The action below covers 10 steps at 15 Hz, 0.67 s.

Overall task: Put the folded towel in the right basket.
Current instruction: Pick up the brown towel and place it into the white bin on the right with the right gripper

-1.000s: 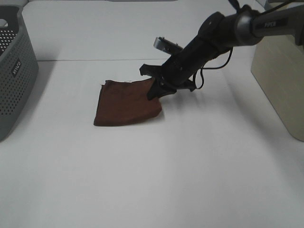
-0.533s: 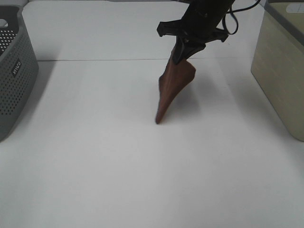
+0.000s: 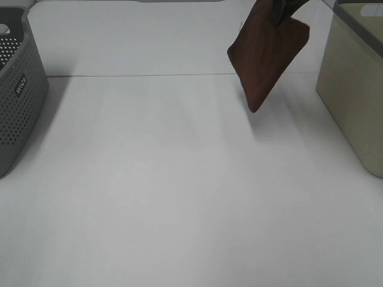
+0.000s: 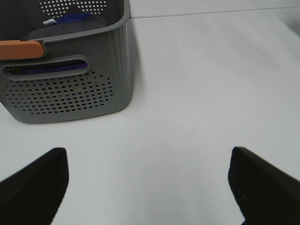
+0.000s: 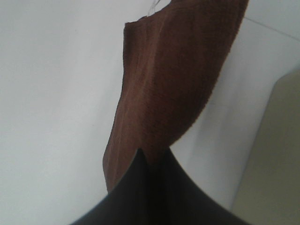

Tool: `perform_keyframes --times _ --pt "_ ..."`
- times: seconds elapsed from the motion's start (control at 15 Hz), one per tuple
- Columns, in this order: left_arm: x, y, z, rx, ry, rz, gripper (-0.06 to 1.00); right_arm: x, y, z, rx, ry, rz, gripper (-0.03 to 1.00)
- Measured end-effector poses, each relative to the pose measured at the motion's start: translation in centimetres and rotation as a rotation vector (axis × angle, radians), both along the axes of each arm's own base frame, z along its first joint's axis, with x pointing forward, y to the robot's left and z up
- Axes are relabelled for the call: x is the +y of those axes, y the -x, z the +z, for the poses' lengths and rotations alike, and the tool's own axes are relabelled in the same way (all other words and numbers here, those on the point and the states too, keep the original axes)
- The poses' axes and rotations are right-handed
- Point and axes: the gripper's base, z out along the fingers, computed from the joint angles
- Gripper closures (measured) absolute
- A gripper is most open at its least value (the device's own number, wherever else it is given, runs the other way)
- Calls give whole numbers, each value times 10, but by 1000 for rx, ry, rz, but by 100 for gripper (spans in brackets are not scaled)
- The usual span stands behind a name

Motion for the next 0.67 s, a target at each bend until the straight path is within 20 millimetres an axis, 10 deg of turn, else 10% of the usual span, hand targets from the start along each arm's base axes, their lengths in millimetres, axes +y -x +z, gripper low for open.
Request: perform_keyframes --times 0.33,0.67 --pt "0 0 0 0 0 0 7 -64 8 44 -110 25 -125 96" --pt "0 0 0 0 0 0 7 -176 4 46 -104 -11 -382 96"
